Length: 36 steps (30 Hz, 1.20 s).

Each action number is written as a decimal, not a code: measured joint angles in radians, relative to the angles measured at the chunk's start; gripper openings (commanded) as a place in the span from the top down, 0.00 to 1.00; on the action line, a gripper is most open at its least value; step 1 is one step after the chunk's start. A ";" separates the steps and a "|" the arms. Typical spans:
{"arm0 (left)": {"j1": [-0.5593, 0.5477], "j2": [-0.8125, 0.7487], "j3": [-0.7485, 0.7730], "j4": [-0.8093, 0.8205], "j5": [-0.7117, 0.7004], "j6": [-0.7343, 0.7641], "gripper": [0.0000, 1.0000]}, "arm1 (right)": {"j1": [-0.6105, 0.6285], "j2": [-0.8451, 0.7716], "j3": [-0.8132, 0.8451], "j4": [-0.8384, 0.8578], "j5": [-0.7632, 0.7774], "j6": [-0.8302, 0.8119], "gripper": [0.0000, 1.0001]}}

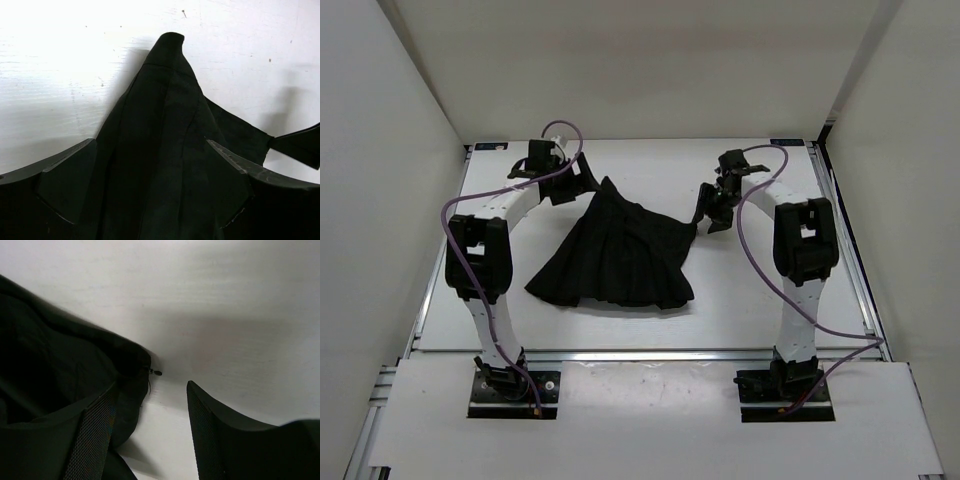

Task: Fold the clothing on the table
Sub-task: Flatten the skirt out

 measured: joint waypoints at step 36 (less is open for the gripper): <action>0.031 0.083 0.058 0.009 0.121 0.010 0.01 | 0.210 -0.594 -0.470 0.131 0.009 -0.036 1.00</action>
